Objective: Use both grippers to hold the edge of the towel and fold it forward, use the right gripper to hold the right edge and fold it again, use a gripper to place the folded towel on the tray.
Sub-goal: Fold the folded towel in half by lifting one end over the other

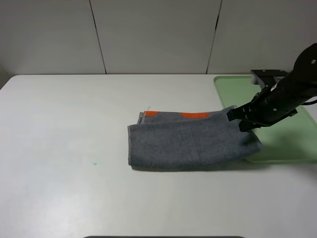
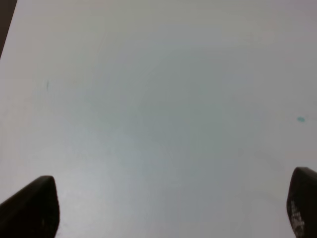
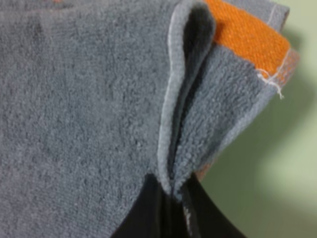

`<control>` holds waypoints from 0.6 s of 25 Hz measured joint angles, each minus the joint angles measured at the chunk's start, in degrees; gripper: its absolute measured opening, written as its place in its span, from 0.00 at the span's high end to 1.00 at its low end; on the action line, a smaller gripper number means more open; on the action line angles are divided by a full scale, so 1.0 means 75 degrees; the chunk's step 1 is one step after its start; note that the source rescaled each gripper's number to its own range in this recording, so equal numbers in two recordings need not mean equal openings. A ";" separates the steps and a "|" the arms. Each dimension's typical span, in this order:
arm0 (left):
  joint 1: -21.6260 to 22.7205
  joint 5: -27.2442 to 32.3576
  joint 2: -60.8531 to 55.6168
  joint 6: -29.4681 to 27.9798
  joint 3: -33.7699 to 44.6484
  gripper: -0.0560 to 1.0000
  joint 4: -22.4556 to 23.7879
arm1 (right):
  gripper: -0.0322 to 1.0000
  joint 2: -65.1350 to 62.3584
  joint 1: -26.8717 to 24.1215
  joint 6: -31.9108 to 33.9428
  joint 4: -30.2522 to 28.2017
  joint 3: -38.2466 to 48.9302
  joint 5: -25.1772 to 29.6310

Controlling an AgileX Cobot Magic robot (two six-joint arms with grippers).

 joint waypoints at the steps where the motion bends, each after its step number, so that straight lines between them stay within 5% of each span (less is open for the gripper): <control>1: 0.0000 0.0000 0.0000 0.0000 0.0000 0.08 0.0000 | 0.95 -0.0070 -0.0120 0.0007 -0.0125 -0.0017 0.0104; 15: 0.0000 0.0000 0.0000 0.0000 0.0000 0.08 0.0000 | 0.95 -0.0477 -0.0618 0.0620 -0.1364 -0.0933 0.1472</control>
